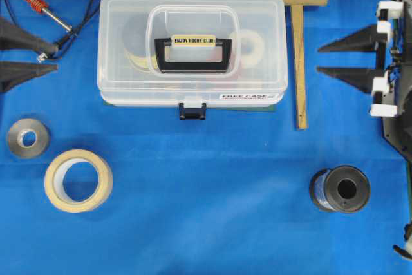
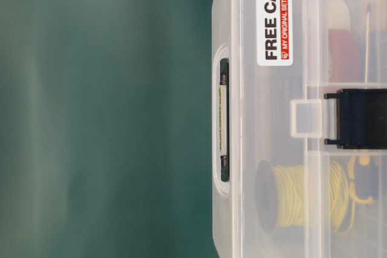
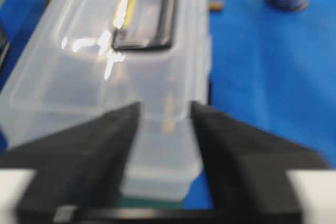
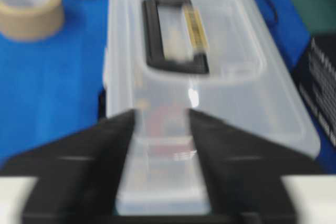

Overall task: Open the tool box with both arms.
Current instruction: 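Move both open grippers inward toward the left and right ends of the clear box lid, then position both grippers at the lid edges on either end of the box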

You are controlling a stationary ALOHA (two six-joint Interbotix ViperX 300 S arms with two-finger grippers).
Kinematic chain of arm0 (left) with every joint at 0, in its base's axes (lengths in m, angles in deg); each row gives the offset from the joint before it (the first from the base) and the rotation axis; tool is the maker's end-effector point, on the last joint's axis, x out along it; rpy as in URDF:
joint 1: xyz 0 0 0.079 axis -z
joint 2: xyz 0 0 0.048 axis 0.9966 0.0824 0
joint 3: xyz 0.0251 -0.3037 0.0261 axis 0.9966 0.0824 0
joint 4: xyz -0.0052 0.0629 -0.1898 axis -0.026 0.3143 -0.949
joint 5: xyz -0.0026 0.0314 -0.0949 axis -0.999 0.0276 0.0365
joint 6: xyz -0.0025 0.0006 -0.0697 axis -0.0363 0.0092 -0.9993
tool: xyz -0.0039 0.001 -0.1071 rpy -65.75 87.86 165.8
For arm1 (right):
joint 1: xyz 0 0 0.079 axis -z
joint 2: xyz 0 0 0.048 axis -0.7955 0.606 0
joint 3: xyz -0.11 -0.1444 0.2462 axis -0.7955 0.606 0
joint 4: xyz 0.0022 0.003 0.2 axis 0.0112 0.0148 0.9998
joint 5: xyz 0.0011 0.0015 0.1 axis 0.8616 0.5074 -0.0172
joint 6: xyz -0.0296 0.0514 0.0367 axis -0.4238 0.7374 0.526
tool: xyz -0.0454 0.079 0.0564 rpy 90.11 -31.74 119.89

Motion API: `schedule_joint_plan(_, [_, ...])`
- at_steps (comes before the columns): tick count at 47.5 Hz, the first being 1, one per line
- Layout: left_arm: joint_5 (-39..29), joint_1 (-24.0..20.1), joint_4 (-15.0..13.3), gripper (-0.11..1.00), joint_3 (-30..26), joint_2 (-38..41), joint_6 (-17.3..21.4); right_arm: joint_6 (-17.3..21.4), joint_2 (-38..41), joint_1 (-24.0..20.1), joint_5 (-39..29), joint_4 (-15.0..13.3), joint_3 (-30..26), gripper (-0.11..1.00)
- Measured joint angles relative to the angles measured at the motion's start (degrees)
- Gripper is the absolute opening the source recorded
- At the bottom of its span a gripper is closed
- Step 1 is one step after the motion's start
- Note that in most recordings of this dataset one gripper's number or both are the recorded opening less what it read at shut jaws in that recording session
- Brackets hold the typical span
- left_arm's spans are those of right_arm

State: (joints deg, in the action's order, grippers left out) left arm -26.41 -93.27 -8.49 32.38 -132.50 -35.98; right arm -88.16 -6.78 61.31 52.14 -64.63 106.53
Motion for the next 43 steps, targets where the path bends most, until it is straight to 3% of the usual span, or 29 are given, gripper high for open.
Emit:
schedule_joint_plan(5, [-1.6, -1.9, 0.0, 0.79, 0.4, 1.7, 0.2, 0.0, 2.2, 1.3, -3.3, 0.0, 0.0, 0.84])
schedule_joint_plan(9, [-2.5, -3.1, 0.0, 0.91, 0.6, 3.7, 0.3, 0.0, 4.4, 2.2, -6.1, -0.1, 0.0, 0.85])
schedule_joint_plan(29, [0.8, -6.2, 0.1, 0.92, 1.0, 13.5, 0.8, 0.0, 17.3, 8.3, -8.0, -1.9, -0.8, 0.85])
schedule_joint_plan(43, [7.4, -6.2, 0.1, 0.92, 0.1, 21.5, 6.4, -0.6, 22.7, 8.3, -5.0, -2.7, -3.3, 0.85])
